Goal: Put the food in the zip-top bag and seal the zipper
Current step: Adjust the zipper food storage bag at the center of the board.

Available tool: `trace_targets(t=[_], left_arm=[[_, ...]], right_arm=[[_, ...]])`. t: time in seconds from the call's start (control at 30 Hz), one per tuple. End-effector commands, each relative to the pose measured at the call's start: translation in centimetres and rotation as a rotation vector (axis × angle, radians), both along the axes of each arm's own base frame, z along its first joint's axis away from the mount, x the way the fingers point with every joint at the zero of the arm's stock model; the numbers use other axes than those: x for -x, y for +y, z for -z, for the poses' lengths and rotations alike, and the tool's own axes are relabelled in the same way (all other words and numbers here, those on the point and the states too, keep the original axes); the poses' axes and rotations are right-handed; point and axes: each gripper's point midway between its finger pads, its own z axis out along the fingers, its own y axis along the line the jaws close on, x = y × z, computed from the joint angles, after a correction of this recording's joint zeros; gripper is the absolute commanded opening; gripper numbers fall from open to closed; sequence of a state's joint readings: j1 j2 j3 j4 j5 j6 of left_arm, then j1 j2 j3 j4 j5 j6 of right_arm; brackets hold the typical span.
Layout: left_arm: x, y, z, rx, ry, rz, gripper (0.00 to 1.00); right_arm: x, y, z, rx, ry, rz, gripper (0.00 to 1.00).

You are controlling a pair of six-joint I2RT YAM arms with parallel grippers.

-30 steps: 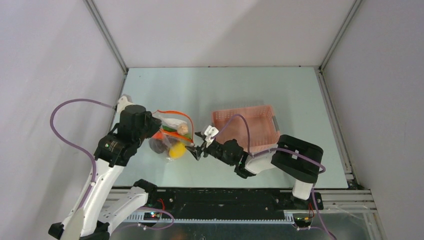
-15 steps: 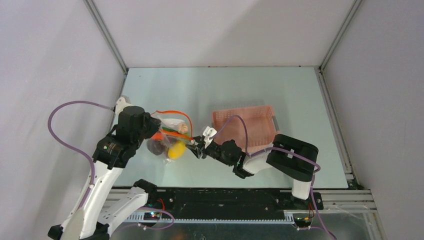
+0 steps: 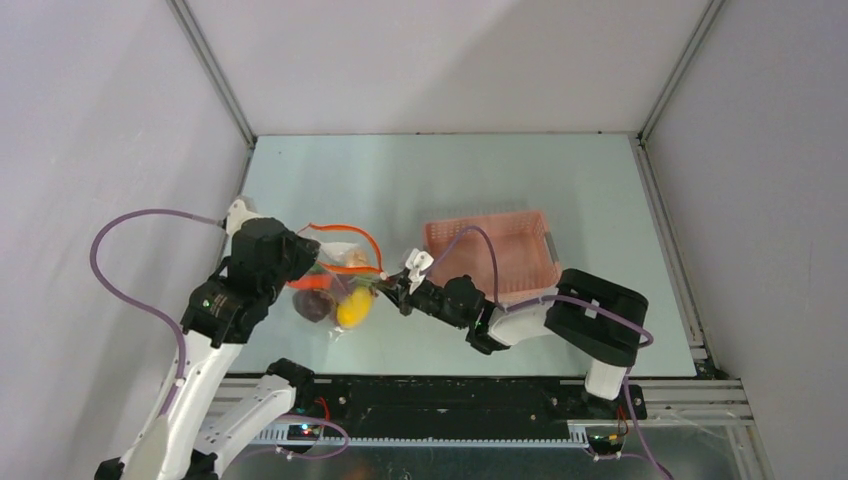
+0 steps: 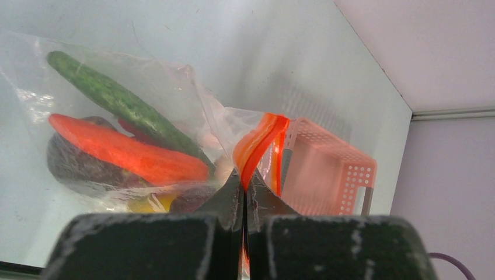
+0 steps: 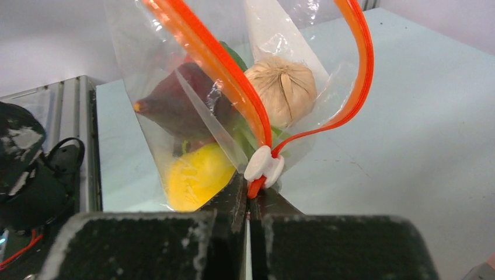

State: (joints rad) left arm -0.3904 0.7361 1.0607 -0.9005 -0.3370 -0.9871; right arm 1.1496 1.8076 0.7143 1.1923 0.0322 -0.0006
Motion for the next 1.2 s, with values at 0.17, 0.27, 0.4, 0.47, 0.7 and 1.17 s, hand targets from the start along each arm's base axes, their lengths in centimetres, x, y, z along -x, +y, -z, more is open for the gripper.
trace_targets(t=[0.17,0.27,0.4,0.47,0.7,1.17], left_arm=[[0.3,1.3,-1.4,-0.011,-0.07,-0.053,0.05],[0.5,1.8,-1.3,-0.029,-0.073,-0.068,0.17],[0.6,2.3,-0.5,-0.055,-0.058,-0.081,0.21],[0.6,2.2,-0.1,-0.061,-0.047,-0.074,0.22],[-0.4,-2.4,-2.6,-0.096,-0.184,0.253,0.66],[2.2,-13.9,-17.9,-0.066,-0.797,1.0,1.0]], right_arm=[[2.0,-2.1,-8.0,0.004,-0.088,-0.072,0.0],[2.9,-3.4,-7.9,0.089,-0.105,-0.114,0.0],[5.3,-5.7,-7.7,0.213,-0.145,-0.212,0.0],[6.6,-6.8,-6.0,0.308,-0.153,-0.278,0.0],[8.5,-9.4,-5.0,0.415,-0.203,-0.383,0.0],[3.9,-14.7,-8.9,0.329,-0.157,-0.235,0.0]])
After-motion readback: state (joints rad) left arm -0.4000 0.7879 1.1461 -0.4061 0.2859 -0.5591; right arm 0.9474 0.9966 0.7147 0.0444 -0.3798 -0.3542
